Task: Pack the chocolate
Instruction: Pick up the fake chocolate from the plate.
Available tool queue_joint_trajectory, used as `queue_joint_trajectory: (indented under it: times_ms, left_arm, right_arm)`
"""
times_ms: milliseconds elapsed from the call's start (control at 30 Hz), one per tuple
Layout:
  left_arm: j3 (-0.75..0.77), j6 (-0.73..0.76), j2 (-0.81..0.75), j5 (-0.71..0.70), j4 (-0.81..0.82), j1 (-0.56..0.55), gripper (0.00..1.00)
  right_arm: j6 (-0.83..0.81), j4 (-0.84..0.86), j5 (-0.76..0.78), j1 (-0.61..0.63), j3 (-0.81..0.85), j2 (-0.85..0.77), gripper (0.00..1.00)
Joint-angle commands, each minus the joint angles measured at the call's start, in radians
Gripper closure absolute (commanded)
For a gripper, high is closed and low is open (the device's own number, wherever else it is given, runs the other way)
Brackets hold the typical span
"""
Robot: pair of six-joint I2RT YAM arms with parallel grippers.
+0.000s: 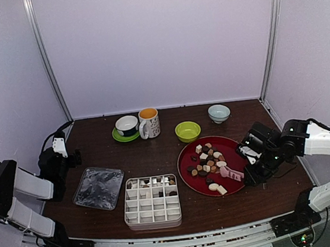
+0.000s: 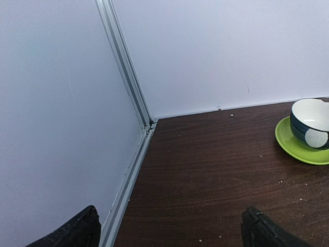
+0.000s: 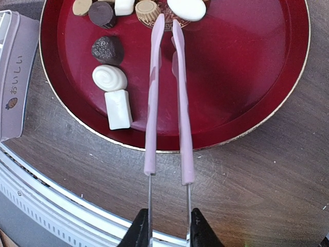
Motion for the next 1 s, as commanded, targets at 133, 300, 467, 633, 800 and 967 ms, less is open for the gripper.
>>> queue_joint_trajectory:
  times_ms: [133, 300, 467, 633, 800, 967]
  left_arm:
    - [0.016, -0.001, -0.001, -0.005, 0.028, 0.009, 0.02]
    - [0.016, -0.001, 0.0, -0.005, 0.027, 0.009, 0.02]
    - [0.017, -0.001, 0.0, -0.005, 0.028, 0.009, 0.02]
    - [0.016, -0.001, 0.0, -0.004, 0.028, 0.009, 0.02]
    - [0.016, -0.001, -0.001, -0.005, 0.028, 0.009, 0.02]
    - [0.016, -0.001, -0.001, -0.005, 0.027, 0.008, 0.02]
  right_arm:
    - [0.016, -0.012, 0.005, -0.006, -0.013, -0.013, 0.75]
    - [0.014, -0.039, 0.005, -0.006, -0.014, -0.008, 0.74]
    - [-0.015, -0.096, 0.004, -0.006, 0.011, 0.033, 0.74]
    - [-0.022, -0.096, 0.008, -0.007, 0.023, 0.042, 0.74]
    - [-0.022, -0.093, -0.001, -0.006, 0.021, 0.046, 0.74]
    - [-0.031, -0.136, 0.0, -0.007, 0.026, 0.046, 0.74]
